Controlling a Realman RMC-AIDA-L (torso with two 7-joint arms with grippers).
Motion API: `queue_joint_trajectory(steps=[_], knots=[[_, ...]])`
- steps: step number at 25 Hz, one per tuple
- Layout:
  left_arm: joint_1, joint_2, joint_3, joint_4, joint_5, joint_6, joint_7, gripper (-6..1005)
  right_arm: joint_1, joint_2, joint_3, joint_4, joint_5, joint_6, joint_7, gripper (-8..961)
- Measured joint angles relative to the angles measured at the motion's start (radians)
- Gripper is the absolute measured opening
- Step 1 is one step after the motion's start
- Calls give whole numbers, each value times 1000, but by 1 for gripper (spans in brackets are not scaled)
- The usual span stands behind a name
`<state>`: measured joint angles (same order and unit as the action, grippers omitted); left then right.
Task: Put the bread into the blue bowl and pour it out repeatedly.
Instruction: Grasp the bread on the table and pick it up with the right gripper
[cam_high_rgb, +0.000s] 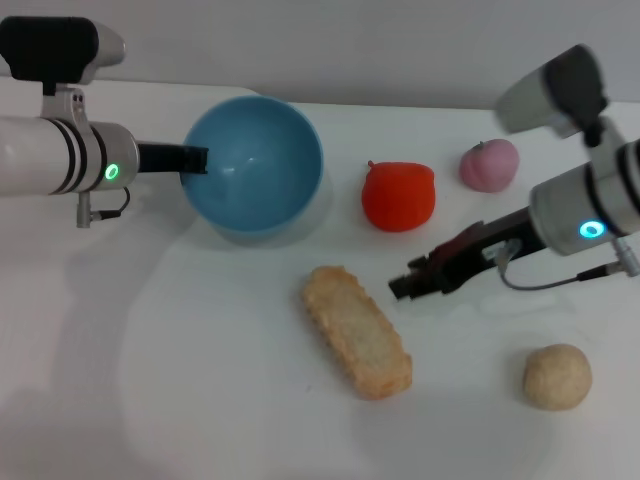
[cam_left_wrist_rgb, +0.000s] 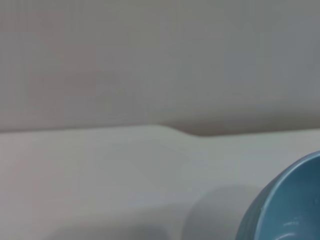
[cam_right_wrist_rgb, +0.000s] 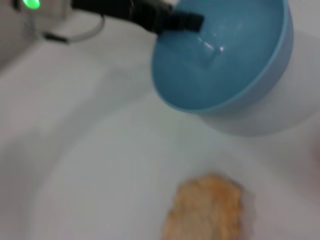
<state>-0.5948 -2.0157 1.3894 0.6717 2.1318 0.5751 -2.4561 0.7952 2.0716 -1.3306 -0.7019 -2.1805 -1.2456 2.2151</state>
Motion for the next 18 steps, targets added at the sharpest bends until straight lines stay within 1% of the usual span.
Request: queue_joint_trajectory(steps=[3, 4, 6, 10, 13, 18], knots=[[26, -22, -18, 58, 62, 42, -36, -1, 18, 5, -103, 1, -13, 36, 38, 474], [30, -25, -23, 69, 72, 51, -40, -1, 18, 7, -124, 1, -5, 40, 42, 474], [44, -34, -38, 103, 92, 77, -49, -1, 19, 9, -154, 5, 21, 45, 47, 516], [55, -36, -41, 128, 100, 92, -60, 0, 12, 10, -181, 19, 61, 61, 50, 601], [56, -37, -39, 130, 101, 94, -60, 0, 8, 13, -212, 55, 103, 103, 51, 600], [55, -38, -36, 131, 103, 93, -61, 0, 1, 14, -296, 93, 210, 207, 52, 600]])
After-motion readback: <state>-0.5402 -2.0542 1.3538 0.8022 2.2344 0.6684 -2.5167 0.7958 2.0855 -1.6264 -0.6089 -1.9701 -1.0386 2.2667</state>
